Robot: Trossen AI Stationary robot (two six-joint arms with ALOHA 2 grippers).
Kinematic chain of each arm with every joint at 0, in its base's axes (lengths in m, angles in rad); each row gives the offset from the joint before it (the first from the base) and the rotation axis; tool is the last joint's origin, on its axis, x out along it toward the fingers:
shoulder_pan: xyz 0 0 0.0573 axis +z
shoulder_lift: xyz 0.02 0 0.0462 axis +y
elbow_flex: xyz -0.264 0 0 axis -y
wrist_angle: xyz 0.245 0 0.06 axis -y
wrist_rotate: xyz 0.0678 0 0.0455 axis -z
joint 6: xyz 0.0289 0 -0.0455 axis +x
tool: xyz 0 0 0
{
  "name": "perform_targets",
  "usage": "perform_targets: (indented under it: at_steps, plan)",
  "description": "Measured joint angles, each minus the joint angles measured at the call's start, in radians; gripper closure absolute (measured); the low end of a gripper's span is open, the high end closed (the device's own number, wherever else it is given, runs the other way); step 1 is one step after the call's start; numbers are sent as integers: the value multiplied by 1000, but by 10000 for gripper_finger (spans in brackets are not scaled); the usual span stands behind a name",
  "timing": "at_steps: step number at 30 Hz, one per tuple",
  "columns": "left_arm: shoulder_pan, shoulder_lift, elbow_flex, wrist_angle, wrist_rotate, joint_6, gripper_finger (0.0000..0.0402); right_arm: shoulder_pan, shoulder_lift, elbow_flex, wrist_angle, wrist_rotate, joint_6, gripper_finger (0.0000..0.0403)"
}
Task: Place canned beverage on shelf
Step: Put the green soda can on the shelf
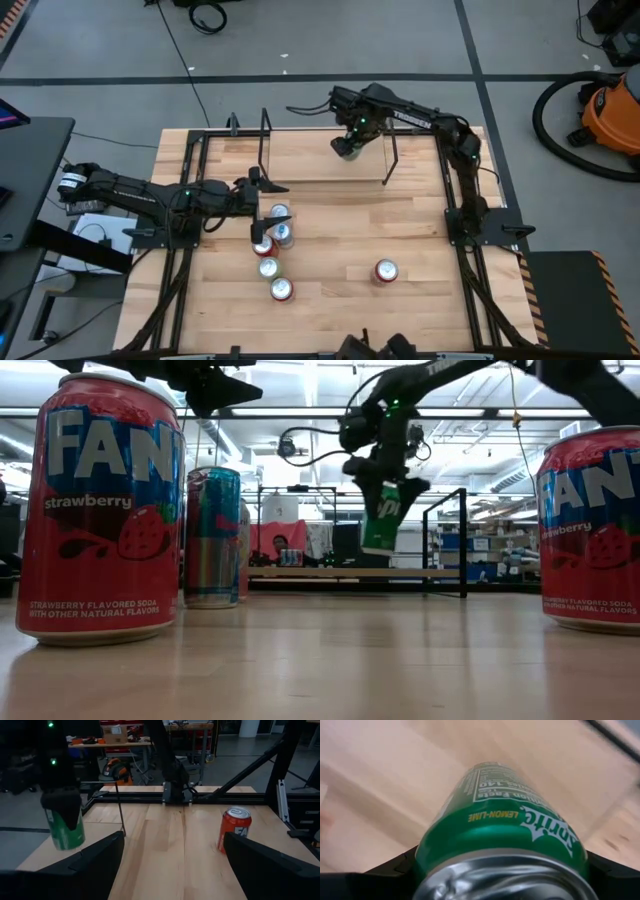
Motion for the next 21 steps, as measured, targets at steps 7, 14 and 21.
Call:
perform_targets:
  at_steps: [7, 14, 21]
  plan:
    - [0, 0, 0, -9, 0, 4, 47, -35, 126, 178, -99, 12, -38, 82]
    - [0, 0, 0, -23, 0, 5, 47, -82, 195, 299, -156, 27, -41, 82]
    - [0, 0, 0, -49, 0, 4, 47, -134, 199, 306, -166, 34, -32, 82]
